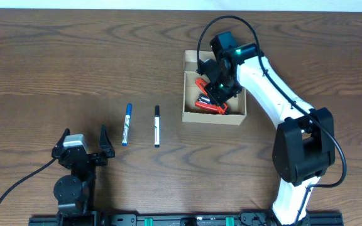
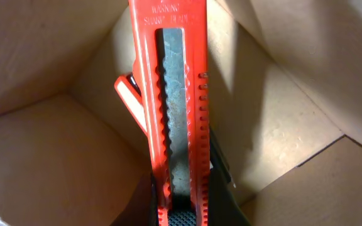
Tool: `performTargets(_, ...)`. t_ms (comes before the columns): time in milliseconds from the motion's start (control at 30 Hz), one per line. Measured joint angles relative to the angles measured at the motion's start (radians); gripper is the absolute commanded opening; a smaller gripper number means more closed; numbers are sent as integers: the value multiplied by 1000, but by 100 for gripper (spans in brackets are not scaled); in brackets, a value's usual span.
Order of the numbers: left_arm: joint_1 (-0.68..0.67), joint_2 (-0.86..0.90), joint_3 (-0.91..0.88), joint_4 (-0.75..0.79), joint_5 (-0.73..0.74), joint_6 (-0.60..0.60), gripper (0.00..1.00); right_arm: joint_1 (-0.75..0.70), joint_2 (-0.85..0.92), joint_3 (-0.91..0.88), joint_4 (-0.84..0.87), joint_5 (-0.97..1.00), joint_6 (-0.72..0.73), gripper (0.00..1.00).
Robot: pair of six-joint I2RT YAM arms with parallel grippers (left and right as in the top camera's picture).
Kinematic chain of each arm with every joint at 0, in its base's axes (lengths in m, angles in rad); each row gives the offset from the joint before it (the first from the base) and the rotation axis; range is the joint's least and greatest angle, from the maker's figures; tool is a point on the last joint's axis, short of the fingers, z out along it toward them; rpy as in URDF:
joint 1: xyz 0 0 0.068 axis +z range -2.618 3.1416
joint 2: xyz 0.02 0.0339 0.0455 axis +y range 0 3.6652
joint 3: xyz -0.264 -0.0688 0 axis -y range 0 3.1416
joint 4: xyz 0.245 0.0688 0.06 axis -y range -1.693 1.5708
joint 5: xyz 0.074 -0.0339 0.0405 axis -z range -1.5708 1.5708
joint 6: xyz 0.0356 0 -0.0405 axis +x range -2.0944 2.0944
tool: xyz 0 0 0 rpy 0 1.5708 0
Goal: Pack container
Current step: 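Carry the red box cutter into the box and release it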
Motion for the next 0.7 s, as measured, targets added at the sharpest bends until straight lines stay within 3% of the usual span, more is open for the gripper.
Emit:
performTargets(167,0,0,0,0,0,0,95,0,0,-9,7,0,0,6)
performTargets(333,0,0,0,0,0,0,95,0,0,-9,8,0,12,34)
performTargets(700,0,0,0,0,0,0,95,-1,0,-10,6,17,18,50)
